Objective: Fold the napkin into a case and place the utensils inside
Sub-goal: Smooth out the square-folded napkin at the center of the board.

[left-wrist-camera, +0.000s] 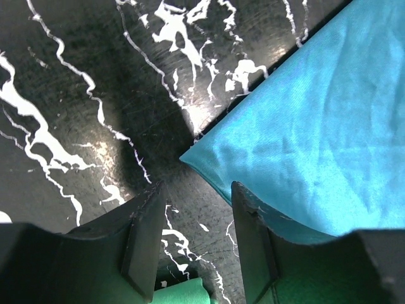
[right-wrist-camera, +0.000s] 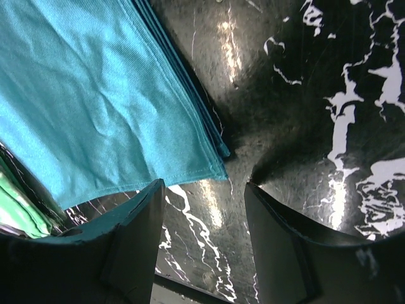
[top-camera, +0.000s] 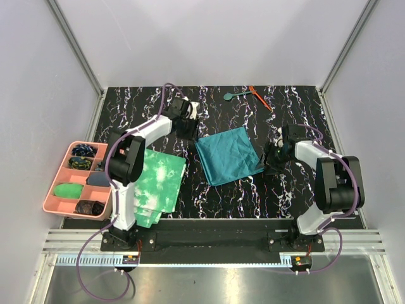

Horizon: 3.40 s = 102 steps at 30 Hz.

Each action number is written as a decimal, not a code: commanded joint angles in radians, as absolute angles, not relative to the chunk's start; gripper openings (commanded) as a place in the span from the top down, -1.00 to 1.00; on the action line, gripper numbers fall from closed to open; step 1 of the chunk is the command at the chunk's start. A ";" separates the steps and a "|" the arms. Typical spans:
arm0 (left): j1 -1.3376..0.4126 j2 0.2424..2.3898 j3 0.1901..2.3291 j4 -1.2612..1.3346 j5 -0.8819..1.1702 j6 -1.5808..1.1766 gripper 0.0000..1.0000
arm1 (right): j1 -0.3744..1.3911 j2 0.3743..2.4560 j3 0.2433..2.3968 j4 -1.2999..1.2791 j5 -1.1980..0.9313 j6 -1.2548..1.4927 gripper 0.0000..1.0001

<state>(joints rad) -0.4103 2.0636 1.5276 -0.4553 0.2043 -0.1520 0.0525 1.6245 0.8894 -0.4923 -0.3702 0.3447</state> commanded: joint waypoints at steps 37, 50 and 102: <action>-0.443 2.086 1.540 -0.448 0.493 -0.255 0.84 | -0.032 1.525 0.894 -0.532 -0.242 0.344 0.08; -0.403 2.022 1.554 -0.489 0.341 -0.281 0.15 | -0.037 1.615 0.979 -0.514 -0.250 0.324 0.09; -0.851 1.488 0.907 -0.138 0.213 -0.788 0.02 | -0.064 1.675 0.948 -0.480 -0.347 0.328 0.46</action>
